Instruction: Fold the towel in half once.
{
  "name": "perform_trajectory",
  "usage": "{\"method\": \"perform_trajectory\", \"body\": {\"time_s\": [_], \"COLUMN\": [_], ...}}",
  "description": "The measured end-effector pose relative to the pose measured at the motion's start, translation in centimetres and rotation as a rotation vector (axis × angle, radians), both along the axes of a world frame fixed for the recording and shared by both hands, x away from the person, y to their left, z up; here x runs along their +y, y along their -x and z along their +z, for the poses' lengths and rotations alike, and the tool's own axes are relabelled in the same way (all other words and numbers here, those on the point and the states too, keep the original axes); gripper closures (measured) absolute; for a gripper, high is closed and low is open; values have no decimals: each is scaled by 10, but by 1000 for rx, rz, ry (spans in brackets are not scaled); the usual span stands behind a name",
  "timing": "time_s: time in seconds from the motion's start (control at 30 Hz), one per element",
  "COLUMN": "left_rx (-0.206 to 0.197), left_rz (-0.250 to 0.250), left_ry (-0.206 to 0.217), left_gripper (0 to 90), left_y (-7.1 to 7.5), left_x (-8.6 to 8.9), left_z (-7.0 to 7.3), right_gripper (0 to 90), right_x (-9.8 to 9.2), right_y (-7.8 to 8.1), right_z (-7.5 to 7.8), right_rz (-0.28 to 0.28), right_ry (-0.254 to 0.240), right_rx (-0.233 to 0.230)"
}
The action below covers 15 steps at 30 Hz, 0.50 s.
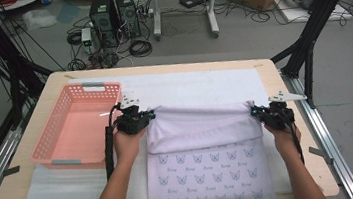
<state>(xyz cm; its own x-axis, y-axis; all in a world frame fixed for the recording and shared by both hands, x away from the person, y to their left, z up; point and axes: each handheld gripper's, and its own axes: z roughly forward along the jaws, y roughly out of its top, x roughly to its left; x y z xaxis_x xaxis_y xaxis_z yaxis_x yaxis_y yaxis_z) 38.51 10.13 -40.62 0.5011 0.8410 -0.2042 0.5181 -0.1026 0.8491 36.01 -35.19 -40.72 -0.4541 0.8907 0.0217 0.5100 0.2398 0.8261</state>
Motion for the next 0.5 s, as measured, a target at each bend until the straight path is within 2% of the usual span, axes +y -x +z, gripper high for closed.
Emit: {"method": "perform_trajectory", "body": {"time_s": [0.07, 0.23, 0.33, 0.5], "left_rx": [2, -23, -28, -21], "left_rz": [8, 1, 1, -33], "left_ry": [16, 41, 49, 53], "left_gripper": [845, 845, 845, 841], "left_y": [-7, -16, -22, -25], "left_x": [1, 4, 7, 8], "left_z": [-2, -12, -18, -26], "right_gripper": [864, 864, 864, 862], "right_x": [3, 4, 6, 7], "right_y": [-11, -33, -40, -45], "right_z": [2, -3, -4, -7], "right_rz": [-3, -29, -26, -15], "right_ry": [15, 0, 3, 10], "right_rx": [4, 22, 12, 24]}}
